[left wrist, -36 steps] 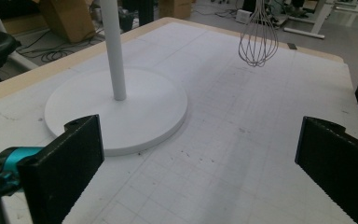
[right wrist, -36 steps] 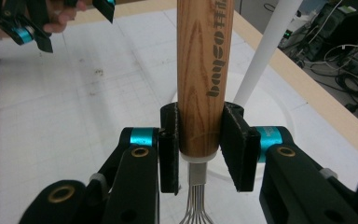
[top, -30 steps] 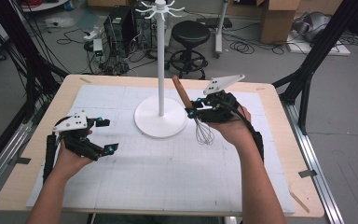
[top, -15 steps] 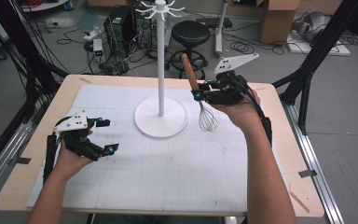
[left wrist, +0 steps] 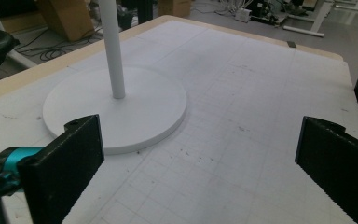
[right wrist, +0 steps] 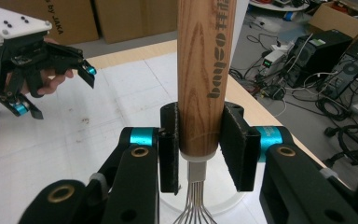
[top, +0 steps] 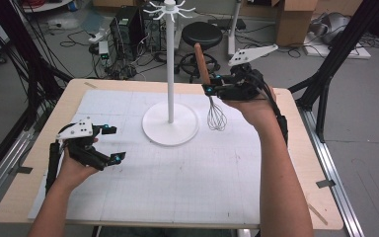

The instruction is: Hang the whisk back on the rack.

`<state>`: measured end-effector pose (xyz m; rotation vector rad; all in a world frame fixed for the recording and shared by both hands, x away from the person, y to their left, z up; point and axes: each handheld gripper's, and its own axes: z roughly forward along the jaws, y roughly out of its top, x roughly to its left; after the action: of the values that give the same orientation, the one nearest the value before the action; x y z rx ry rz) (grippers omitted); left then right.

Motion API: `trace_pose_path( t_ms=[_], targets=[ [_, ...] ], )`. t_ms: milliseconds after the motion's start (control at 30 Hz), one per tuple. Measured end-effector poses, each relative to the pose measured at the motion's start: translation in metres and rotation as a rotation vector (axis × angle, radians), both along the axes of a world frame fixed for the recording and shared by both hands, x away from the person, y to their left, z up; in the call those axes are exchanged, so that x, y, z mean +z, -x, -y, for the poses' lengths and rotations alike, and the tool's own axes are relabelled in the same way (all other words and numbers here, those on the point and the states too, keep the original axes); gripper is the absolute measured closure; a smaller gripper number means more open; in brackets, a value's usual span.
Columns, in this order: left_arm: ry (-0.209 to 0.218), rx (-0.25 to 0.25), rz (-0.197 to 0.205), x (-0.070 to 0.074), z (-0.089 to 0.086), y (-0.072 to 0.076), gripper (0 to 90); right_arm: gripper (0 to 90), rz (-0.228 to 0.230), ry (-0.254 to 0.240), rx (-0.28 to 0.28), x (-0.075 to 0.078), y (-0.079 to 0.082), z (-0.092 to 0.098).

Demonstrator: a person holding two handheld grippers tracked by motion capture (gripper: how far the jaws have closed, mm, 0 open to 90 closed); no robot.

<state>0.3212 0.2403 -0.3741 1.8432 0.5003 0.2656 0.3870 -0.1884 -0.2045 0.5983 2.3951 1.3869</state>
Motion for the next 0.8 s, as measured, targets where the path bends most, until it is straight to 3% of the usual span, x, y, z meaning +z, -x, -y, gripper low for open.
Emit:
trace_pose_path(
  t_ms=[467, 800],
  targets=[
    [0.0, -0.003, 0.003, 0.0, 0.0, 0.0, 1.6, 69.4, 0.026, -0.032, -0.056, 0.028, -0.013, -0.002],
    [-0.003, -0.003, 0.003, 0.0, 0.001, 0.0, 1.6, 69.4, 0.026, -0.013, -0.082, 0.039, -0.025, -0.011]
  ],
)
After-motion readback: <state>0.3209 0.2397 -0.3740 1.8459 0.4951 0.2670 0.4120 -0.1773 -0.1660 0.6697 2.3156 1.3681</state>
